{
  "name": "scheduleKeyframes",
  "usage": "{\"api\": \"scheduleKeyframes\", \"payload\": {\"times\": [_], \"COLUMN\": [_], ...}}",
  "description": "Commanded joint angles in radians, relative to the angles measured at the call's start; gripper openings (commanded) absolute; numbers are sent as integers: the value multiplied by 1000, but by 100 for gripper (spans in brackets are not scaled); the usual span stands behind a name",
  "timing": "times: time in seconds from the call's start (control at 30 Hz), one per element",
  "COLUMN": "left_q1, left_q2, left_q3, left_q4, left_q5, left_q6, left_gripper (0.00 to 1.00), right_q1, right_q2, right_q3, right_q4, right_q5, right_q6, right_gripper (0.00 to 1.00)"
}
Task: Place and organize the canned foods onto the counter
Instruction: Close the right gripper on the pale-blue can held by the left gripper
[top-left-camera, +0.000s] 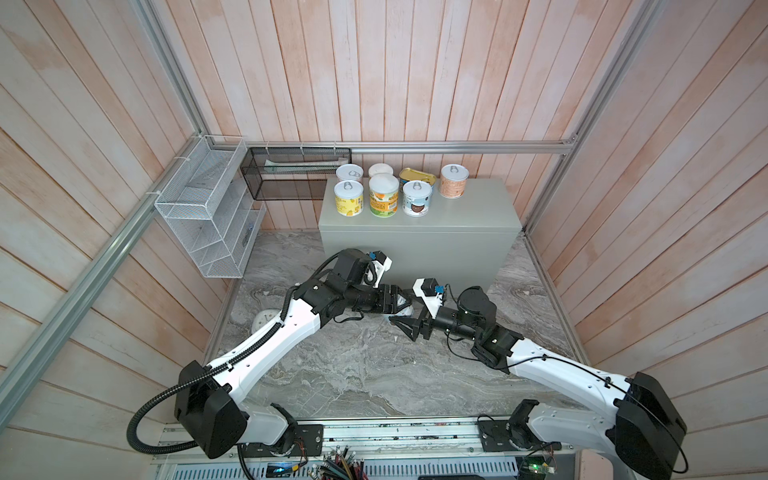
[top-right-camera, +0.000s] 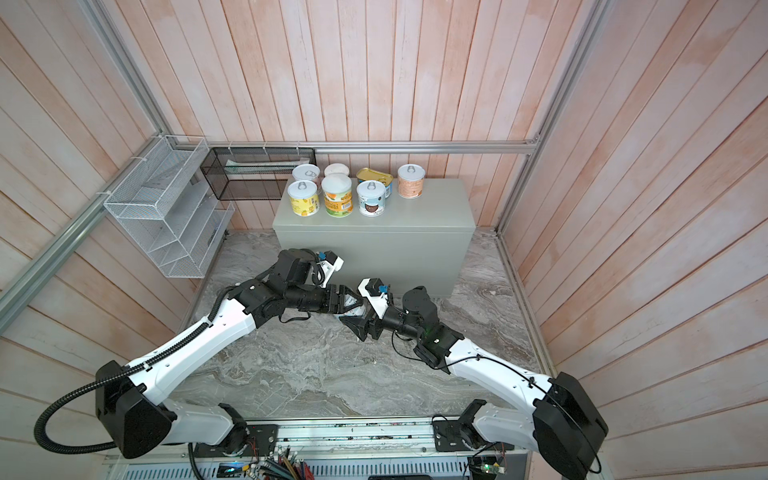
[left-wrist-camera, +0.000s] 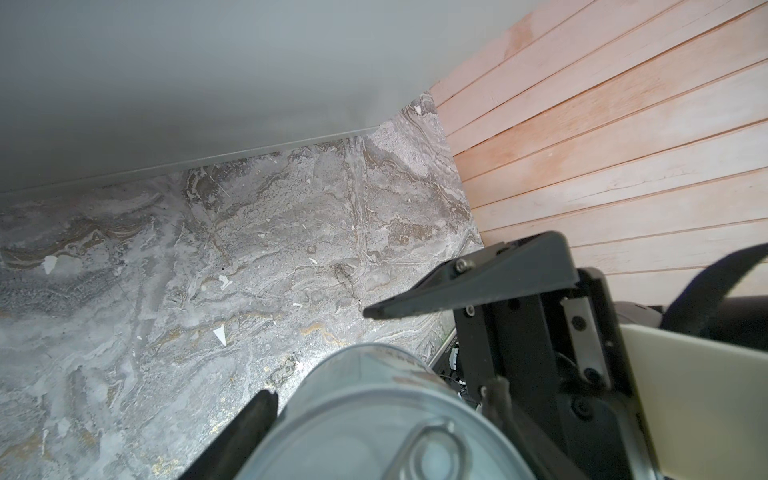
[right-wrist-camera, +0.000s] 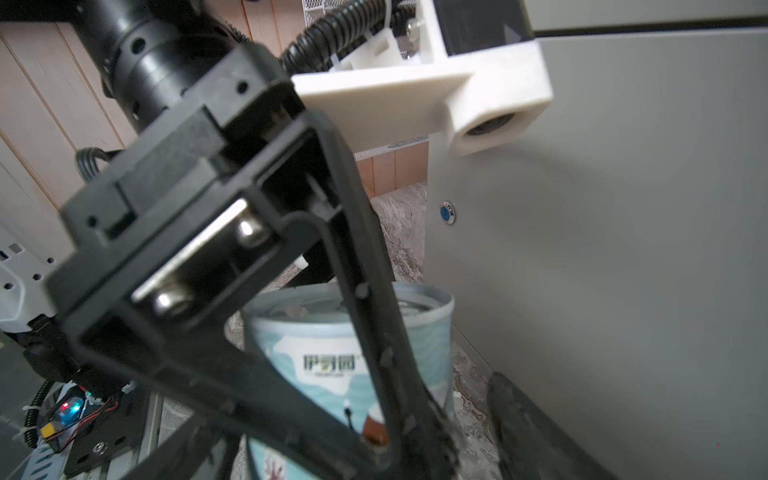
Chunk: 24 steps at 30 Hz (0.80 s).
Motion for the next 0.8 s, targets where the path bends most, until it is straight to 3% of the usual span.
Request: {"api": "scheduleKeyframes", "payload": {"times": [0.0, 0.3, 0.53, 0.77], "left_q1": [-4, -3, -4, -1], "left_q2": [-33, -41, -43, -43], "left_q3": [-12, -26, -42, -56], "left_q4": [64, 73, 74, 83], "left_q5": [48, 52, 48, 19], "left_q6": [-9, -10, -7, -27], "left_gripper": [60, 60, 60, 69], "right_q1": [8, 15, 18, 18], "right_q2": [22, 73, 94, 84], "right_q3": [36, 36, 45, 41], "right_q4": [60, 140, 168, 199], "right_q5": [14, 31, 30, 85], "right_q6": [25, 69, 93, 145], "right_gripper": [88, 79, 65, 56]}}
